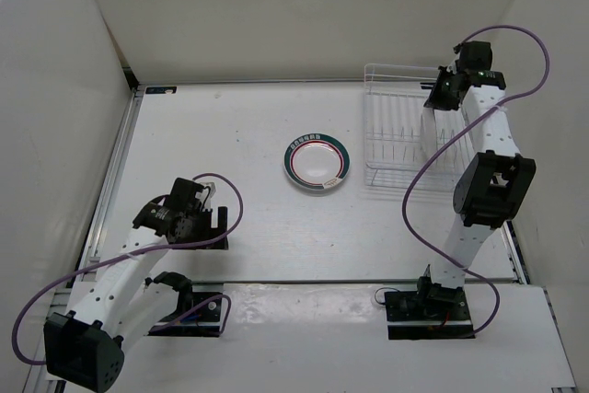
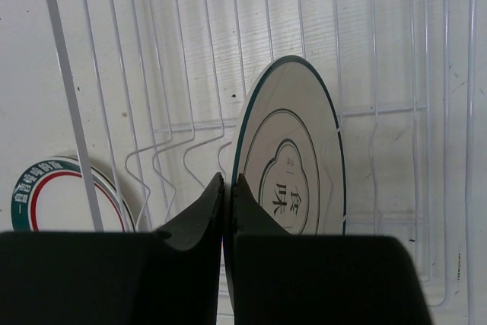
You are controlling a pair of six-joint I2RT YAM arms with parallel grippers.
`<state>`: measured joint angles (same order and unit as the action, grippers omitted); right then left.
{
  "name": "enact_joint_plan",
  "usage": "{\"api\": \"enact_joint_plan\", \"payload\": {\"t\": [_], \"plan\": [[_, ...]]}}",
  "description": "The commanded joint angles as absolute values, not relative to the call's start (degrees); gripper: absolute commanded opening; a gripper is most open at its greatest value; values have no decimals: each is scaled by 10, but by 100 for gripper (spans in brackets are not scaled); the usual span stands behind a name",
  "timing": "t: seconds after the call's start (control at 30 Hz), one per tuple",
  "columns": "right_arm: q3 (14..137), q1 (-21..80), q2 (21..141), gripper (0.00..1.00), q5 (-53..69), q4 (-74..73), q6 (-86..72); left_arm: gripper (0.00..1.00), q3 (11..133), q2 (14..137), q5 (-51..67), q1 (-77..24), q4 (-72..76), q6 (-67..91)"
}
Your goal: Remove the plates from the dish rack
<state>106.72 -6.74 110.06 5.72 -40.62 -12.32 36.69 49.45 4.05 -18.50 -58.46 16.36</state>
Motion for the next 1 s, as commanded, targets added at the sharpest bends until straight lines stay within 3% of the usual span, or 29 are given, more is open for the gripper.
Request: {"api": "enact_joint_plan", "payload": {"t": [0.0, 0.2, 0.67, 0.97], "plan": [[1091, -71, 1087, 0, 75, -411, -98, 100, 381, 494, 50, -185, -583, 158], [1074, -71, 1072, 0, 82, -410, -101, 100, 381, 491, 47, -185, -583, 159], [1159, -67, 966, 0, 83, -458, -101, 100, 380, 486, 48, -186, -584, 159], [1170, -19, 874, 0, 164, -455, -129, 100, 379, 472, 48, -185, -583, 160]]}}
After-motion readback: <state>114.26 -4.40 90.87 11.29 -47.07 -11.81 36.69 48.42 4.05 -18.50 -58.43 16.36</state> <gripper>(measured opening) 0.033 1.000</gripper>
